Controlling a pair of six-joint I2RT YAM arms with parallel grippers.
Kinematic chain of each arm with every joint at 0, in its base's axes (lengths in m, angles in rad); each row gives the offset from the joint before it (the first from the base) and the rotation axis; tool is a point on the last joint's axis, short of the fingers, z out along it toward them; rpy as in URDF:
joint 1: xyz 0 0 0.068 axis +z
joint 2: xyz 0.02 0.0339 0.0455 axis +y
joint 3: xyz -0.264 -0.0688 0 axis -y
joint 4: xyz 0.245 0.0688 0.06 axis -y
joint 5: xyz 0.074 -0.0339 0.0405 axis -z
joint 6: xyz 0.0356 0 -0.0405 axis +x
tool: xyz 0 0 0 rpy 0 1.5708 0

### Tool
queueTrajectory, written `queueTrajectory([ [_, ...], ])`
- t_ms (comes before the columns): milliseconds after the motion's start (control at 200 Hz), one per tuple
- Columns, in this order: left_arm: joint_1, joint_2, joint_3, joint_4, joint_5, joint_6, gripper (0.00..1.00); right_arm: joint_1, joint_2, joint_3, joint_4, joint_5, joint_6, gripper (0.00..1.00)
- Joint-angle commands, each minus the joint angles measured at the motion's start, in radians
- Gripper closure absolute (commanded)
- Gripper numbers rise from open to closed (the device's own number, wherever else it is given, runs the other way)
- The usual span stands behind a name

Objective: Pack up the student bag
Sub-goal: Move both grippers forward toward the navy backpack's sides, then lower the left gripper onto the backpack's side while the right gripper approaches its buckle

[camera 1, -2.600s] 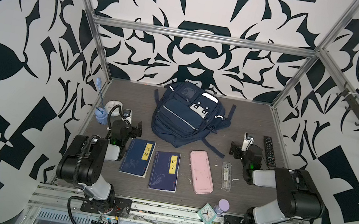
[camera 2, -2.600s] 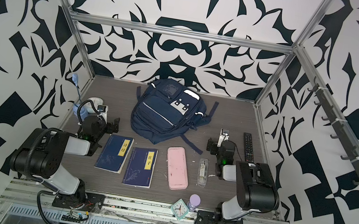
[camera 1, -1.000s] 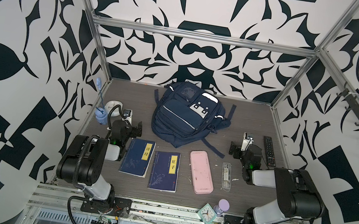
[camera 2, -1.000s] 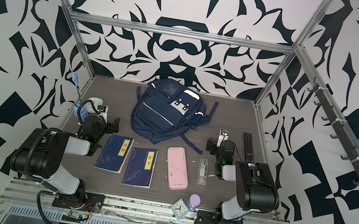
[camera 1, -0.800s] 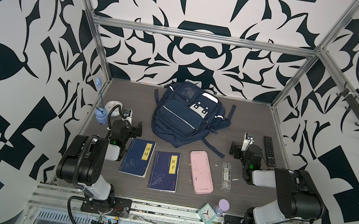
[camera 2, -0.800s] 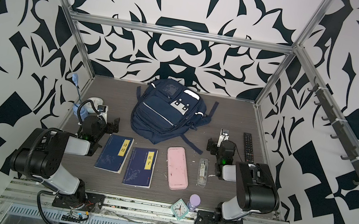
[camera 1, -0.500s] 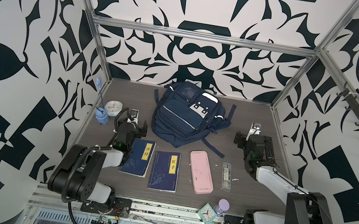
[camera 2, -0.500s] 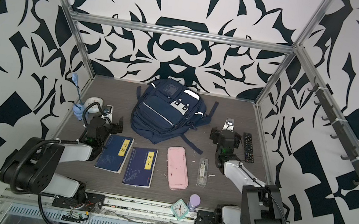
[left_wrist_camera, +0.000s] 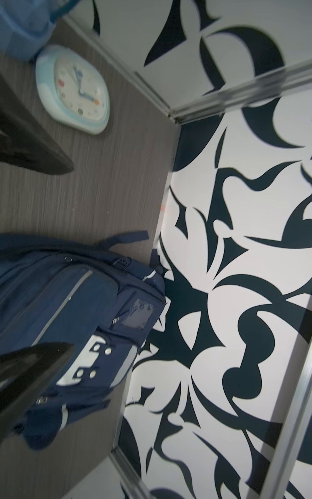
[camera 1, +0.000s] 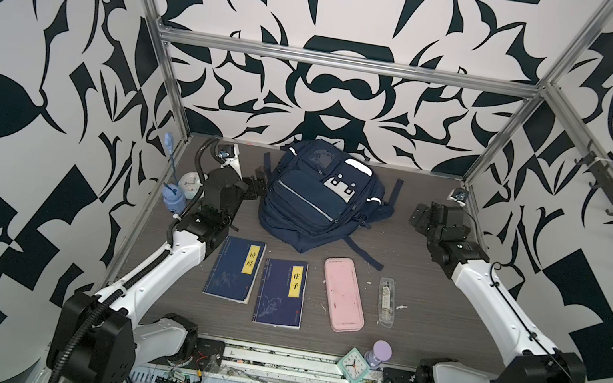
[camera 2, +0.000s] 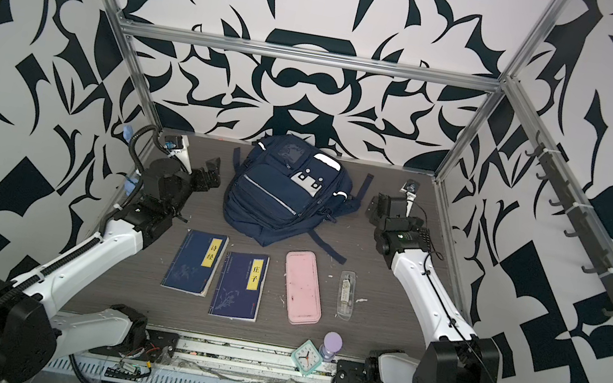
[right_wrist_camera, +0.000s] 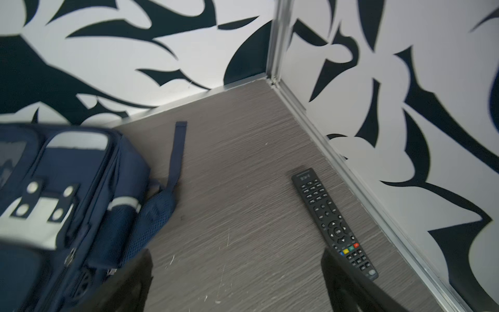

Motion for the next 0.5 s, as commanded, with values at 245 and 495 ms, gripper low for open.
queueTrajectory([
  [245, -0.075, 0.143, 0.056, -0.371, 0.336, -0.504, 0.01, 0.067, 0.005, -0.006, -0.099, -0.375, -0.03, 0.01],
  [495, -0.215, 0.16, 0.024, -0.293, 0.312, -0.705, 0.05, 0.111, 0.088, -0.048, -0.013, -0.535, 0.011, 0.1],
])
